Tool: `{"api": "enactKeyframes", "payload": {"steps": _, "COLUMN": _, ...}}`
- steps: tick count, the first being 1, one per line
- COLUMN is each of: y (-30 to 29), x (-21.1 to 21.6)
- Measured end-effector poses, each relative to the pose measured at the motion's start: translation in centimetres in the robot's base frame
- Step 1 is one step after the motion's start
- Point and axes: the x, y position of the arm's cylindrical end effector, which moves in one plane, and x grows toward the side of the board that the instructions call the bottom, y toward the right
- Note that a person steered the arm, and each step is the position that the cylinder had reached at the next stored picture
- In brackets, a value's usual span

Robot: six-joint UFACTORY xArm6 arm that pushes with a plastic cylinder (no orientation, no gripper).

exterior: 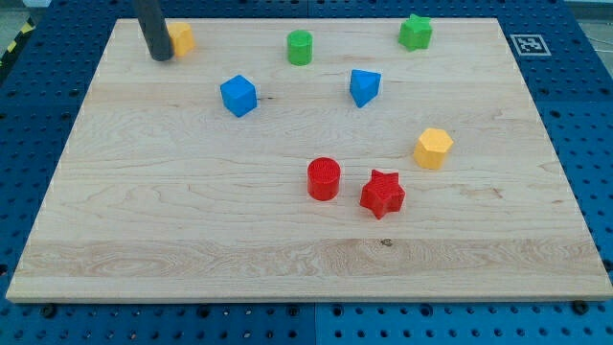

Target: Place your arm at the bottom of the blue triangle

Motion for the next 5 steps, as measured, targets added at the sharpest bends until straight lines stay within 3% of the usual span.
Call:
{"api": "enactKeyframes", "payload": {"steps": 2, "y": 0.2, "x": 3.2}}
{"api": "enactKeyframes", "payload": {"steps": 5, "y": 4.2, "x": 2.9}}
